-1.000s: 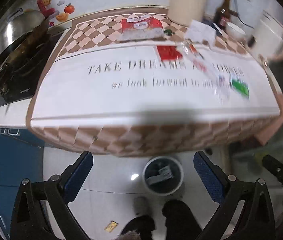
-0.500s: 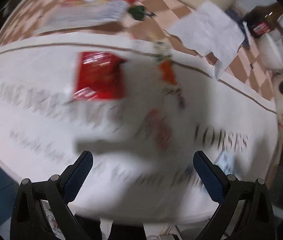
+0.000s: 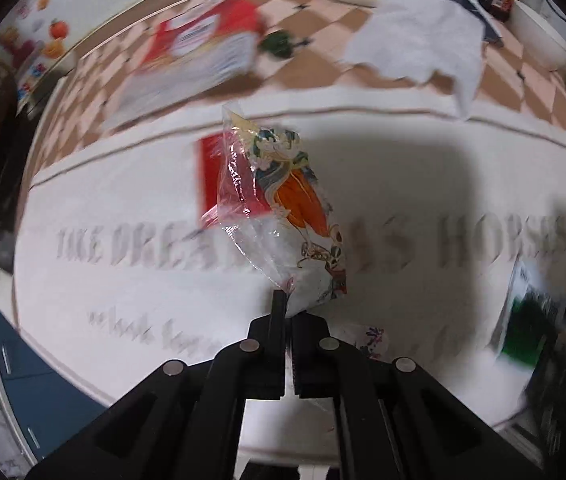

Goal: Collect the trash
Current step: 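Grasp the clear printed wrapper with the left gripper while the right grasps the white-green sachet, then move both items over the bin and release them inside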

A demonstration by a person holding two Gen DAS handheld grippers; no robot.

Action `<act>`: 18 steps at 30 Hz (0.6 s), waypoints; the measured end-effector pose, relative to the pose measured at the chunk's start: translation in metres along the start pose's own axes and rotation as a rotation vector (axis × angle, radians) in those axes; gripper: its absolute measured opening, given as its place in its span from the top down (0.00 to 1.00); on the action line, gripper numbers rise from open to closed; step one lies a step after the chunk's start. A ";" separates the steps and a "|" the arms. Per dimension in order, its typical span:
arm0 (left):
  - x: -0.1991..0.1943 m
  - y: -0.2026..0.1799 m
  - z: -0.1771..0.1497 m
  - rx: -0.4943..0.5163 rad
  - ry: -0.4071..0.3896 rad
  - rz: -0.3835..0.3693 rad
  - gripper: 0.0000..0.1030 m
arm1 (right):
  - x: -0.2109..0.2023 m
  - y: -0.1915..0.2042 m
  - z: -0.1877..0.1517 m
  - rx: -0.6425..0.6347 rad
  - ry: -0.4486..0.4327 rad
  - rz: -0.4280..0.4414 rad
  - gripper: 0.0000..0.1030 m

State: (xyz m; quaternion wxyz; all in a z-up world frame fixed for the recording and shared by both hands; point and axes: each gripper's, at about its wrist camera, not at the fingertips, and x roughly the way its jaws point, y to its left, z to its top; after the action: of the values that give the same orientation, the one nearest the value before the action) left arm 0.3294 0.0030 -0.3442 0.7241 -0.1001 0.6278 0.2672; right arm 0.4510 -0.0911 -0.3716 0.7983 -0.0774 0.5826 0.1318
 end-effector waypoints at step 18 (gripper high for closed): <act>-0.084 0.075 -0.108 0.089 -0.219 -0.189 1.00 | -0.119 -0.002 -0.097 0.114 -0.218 0.079 0.98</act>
State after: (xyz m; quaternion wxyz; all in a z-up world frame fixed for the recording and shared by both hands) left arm 0.1927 -0.0080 -0.2694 0.8138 -0.0966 0.5443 0.1791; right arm 0.3293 -0.1342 -0.2885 0.8541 0.0056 0.5016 0.1374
